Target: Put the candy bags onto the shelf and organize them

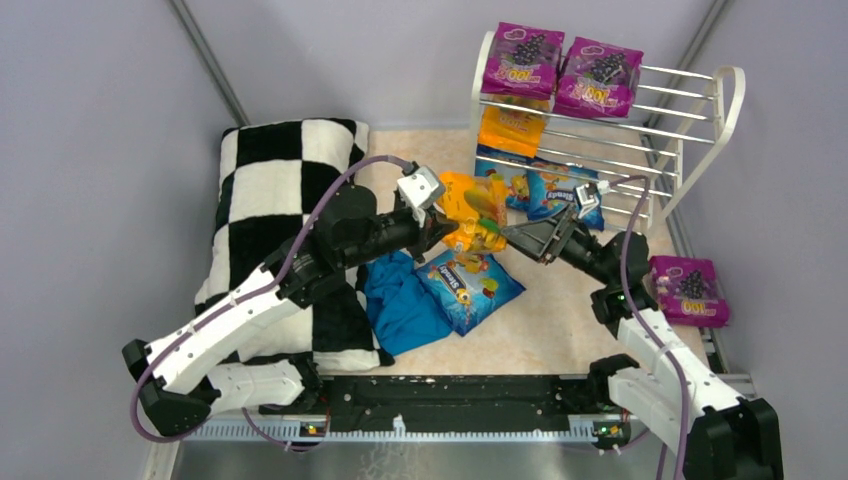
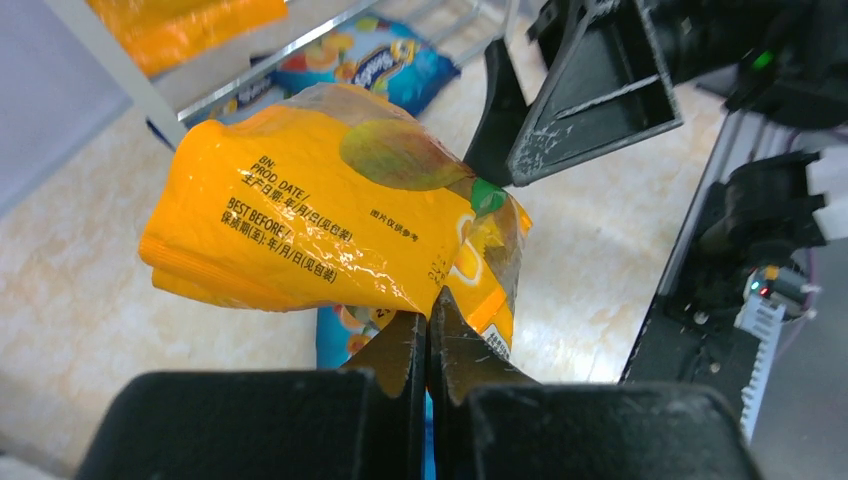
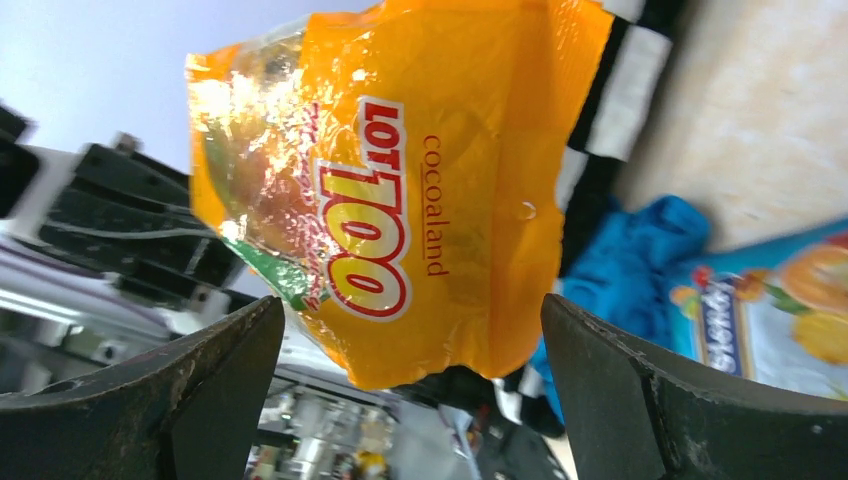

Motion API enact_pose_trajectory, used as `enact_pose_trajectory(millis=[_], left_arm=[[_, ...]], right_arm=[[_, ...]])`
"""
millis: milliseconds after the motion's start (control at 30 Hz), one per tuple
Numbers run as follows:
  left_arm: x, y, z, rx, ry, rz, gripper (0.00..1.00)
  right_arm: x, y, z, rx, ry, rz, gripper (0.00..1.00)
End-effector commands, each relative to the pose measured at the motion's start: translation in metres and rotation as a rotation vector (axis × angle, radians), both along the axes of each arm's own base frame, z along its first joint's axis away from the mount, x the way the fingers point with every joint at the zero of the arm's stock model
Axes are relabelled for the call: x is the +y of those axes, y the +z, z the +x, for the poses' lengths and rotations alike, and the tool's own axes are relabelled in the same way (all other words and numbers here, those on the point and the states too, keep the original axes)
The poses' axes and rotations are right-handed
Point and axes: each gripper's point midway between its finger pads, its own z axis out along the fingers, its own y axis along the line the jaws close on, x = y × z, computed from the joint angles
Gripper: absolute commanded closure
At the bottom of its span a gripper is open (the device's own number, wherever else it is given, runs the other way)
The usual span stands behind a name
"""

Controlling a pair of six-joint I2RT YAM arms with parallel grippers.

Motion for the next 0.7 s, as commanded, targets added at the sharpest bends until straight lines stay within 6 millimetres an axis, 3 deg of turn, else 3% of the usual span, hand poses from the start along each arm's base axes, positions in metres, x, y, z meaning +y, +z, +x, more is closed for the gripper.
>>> enact_pose_trajectory(millis=[0,100,267,400,567,667], left_arm=[[-0.001,0.105,-0.012,-0.186,-0.058,-0.325,1.0],[-0.005,0.117,-0.019,-0.186,-0.102,-0.382,1.0],[-0.016,0.121,-0.028,-0.144,-0.18,-0.431,1.0],[-0.02,0.123,-0.039,-0.127,-0.242,-0.459,1.0],[-0.015,0.126,-0.051,-0.128,-0.285,-0.418,1.0],[-0.014,0.112,-0.062,-0.11,-0.341,-0.335,1.0]], right_arm=[[-0.001,0.062,-0.022,-0.101,0.065,0.208,0.01],[-0.002,0.062,-0.016,0.015,0.059,0.27,0.01],[-0.003,0.08,-0.023,0.035,0.101,0.336,0.01],[-0.003,0.074,-0.025,0.056,0.119,0.341,0.01],[-0.014,0.064,-0.029,-0.077,0.126,0.182,0.01],[-0.017,0.046,-0.03,-0.16,0.151,-0.031,0.01]])
